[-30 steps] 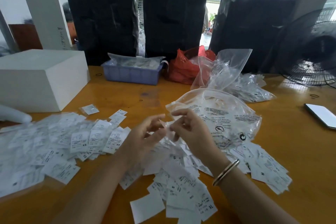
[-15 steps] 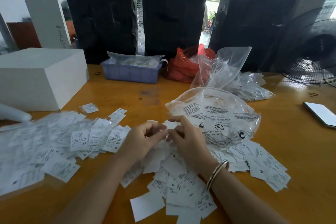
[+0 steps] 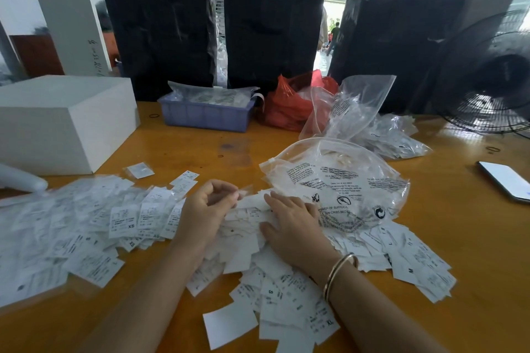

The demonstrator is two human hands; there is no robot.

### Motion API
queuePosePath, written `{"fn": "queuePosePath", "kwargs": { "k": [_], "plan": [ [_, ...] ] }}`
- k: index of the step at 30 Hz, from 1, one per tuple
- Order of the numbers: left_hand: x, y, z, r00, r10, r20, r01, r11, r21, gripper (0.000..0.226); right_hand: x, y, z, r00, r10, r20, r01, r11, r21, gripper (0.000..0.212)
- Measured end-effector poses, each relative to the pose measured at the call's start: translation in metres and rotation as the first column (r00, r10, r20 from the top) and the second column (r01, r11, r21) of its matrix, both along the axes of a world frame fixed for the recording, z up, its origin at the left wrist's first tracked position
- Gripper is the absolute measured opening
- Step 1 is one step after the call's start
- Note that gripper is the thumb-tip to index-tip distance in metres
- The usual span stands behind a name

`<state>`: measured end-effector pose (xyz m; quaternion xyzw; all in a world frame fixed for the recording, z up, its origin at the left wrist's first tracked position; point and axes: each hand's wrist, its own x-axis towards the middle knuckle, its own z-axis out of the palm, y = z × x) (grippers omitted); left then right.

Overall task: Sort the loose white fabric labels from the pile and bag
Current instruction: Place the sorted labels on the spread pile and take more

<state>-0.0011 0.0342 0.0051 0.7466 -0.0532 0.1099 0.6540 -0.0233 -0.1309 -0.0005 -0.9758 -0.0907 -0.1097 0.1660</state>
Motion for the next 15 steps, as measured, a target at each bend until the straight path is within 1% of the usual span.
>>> {"fn": "queuePosePath", "kwargs": {
  "k": [3,6,9,12,15],
  "plan": [
    [0.0,0.002,0.003,1.0,-0.006,0.018,0.006,0.999,-0.039,0.024,0.003,0.004,0.002,1.0,-0.005,0.009,0.005,1.0,-0.018,0.05],
    [-0.001,0.002,0.004,1.0,-0.022,0.019,0.023,0.996,-0.091,0.032,0.001,0.004,0.003,0.997,-0.005,0.077,0.005,1.0,-0.008,0.039],
    [0.0,0.001,0.004,0.999,-0.034,-0.002,0.033,0.991,-0.128,0.028,-0.002,0.004,0.002,0.993,0.016,0.12,-0.022,0.998,0.051,0.03],
    [0.0,0.0,0.004,1.0,-0.024,0.002,0.024,0.994,-0.102,0.026,-0.005,0.004,0.003,0.989,0.014,0.151,-0.034,0.991,0.13,0.022],
    [0.0,0.0,0.003,1.0,0.012,0.012,-0.011,0.997,-0.075,0.016,-0.009,0.004,0.005,0.973,-0.018,0.228,-0.036,0.972,0.231,0.017]
  ]
}}
